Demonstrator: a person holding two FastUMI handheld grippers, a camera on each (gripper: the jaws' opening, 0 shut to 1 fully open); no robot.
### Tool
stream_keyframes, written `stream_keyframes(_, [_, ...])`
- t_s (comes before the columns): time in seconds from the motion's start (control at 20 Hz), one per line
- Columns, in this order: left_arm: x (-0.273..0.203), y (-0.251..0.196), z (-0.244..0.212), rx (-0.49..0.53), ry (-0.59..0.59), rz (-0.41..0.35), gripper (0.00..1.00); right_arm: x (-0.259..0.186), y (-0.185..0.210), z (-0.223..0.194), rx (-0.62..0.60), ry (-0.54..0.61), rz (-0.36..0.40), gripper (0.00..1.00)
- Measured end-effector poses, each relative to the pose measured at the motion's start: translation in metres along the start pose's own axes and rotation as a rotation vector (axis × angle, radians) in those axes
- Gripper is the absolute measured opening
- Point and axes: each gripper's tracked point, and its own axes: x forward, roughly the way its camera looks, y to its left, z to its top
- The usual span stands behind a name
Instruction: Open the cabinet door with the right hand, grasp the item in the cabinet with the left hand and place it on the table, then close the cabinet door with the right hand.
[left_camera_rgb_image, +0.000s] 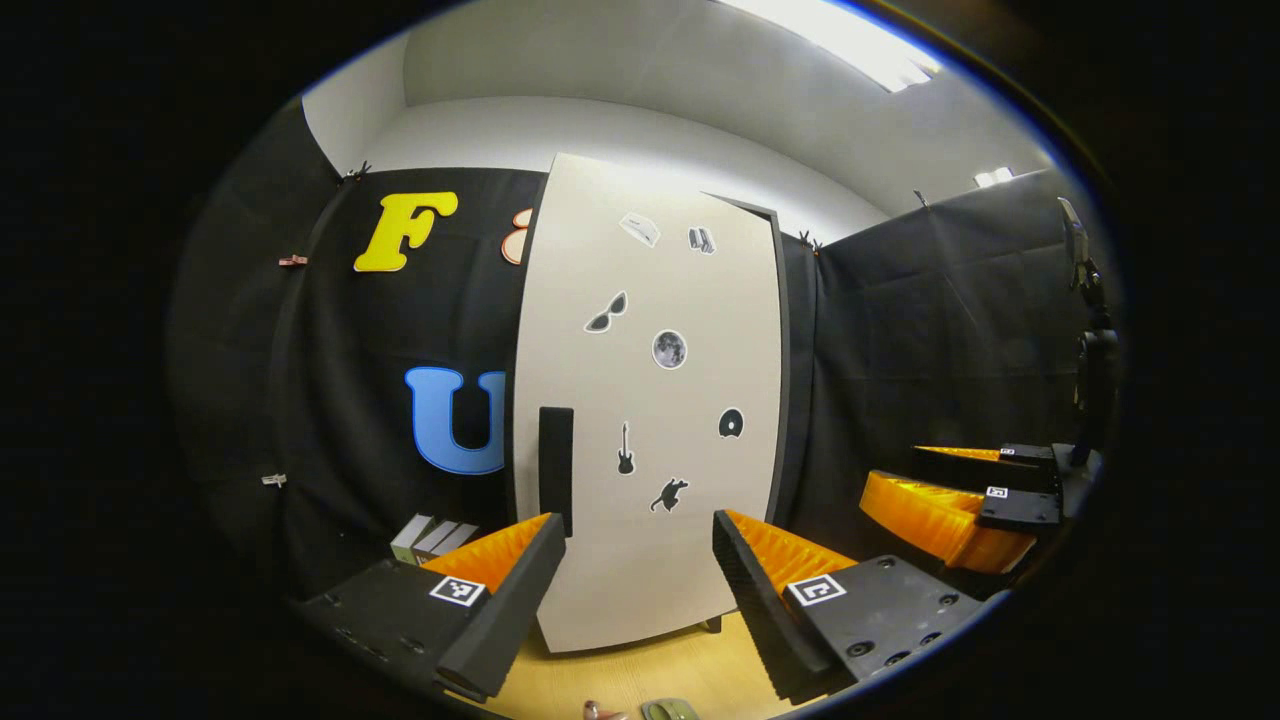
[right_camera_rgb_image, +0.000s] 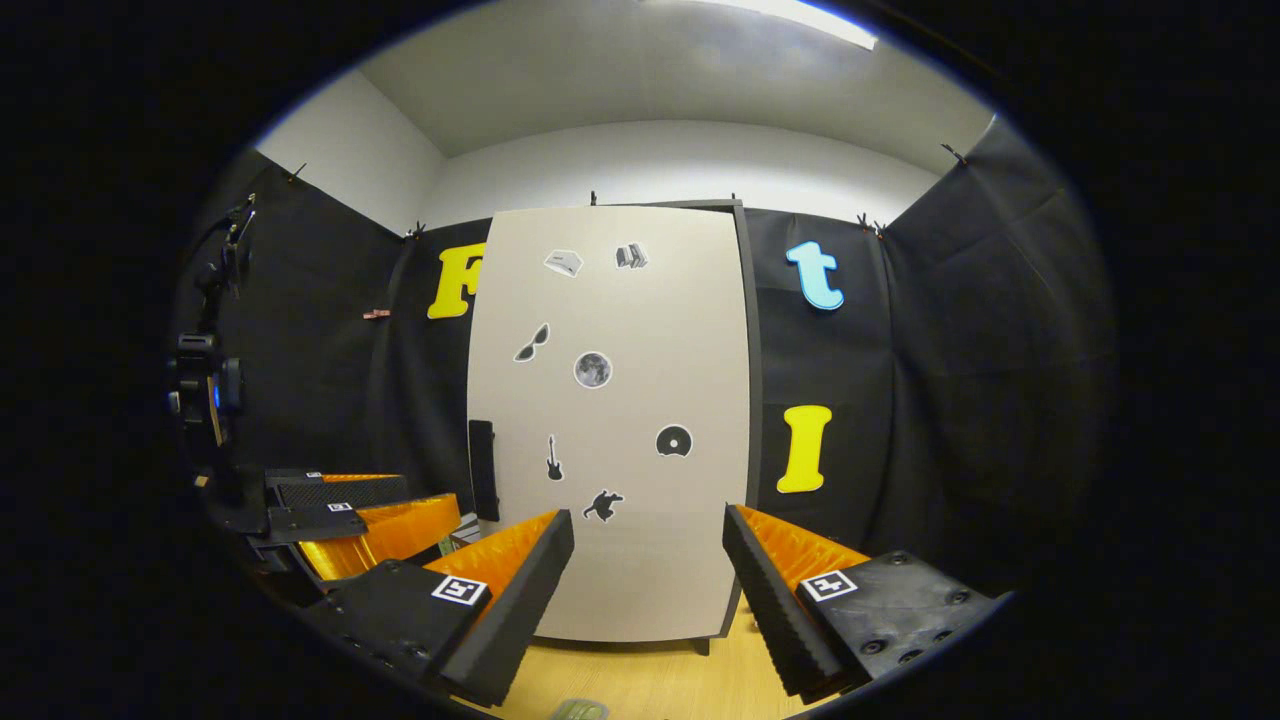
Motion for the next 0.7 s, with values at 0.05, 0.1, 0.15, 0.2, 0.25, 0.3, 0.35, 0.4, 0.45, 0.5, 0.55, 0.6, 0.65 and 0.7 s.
stream_keyframes(0.05, [0.001,-0.002,-0.001,-0.005,-0.001,-0.006,0.94,-0.001,0.000,0.000,0.000,-0.001,0.001,0.98])
stream_keyframes(0.1, [0.002,-0.003,0.000,-0.007,-0.001,-0.008,0.94,-0.001,-0.001,0.001,0.000,-0.001,0.000,0.98])
stream_keyframes(0.15, [0.001,-0.003,0.000,-0.009,-0.006,-0.005,0.94,0.000,-0.001,0.001,0.002,-0.003,0.001,0.98])
stream_keyframes(0.2, [0.002,-0.003,0.001,-0.009,-0.013,0.000,0.94,-0.001,-0.001,0.002,0.004,-0.004,0.002,0.98])
stream_keyframes(0.25, [0.002,-0.002,0.002,-0.010,-0.023,0.007,0.94,-0.001,-0.001,0.002,0.003,-0.004,0.000,0.98])
stream_keyframes(0.3, [0.001,-0.001,0.005,-0.013,-0.039,0.010,0.94,-0.001,-0.003,0.002,0.000,-0.004,-0.002,0.98])
stream_keyframes(0.35, [-0.001,-0.003,0.006,-0.019,-0.057,0.008,0.94,-0.001,-0.004,0.002,-0.001,-0.003,-0.004,0.98])
stream_keyframes(0.4, [-0.002,-0.004,0.010,-0.028,-0.075,0.003,0.94,-0.002,-0.003,0.001,-0.001,-0.002,-0.004,0.98])
stream_keyframes(0.45, [-0.003,-0.002,0.013,-0.037,-0.083,0.003,0.94,-0.001,-0.003,0.001,0.002,0.000,-0.003,0.98])
stream_keyframes(0.5, [-0.002,0.001,0.012,-0.038,-0.082,0.010,0.94,-0.001,-0.003,0.000,0.004,0.002,-0.002,0.98])
stream_keyframes(0.55, [-0.001,0.005,0.011,-0.034,-0.077,0.021,0.94,-0.001,-0.002,0.001,0.005,0.002,-0.001,0.98])
stream_keyframes(0.6, [-0.002,0.008,0.008,-0.026,-0.070,0.029,0.94,-0.001,-0.002,0.001,0.005,0.001,-0.001,0.98])
stream_keyframes(0.65, [0.000,0.008,0.007,-0.020,-0.063,0.030,0.94,0.000,-0.003,0.001,0.003,0.000,-0.002,0.98])
stream_keyframes(0.7, [0.000,0.007,0.006,-0.019,-0.060,0.029,0.94,0.000,-0.003,0.000,0.002,0.000,-0.003,0.98])
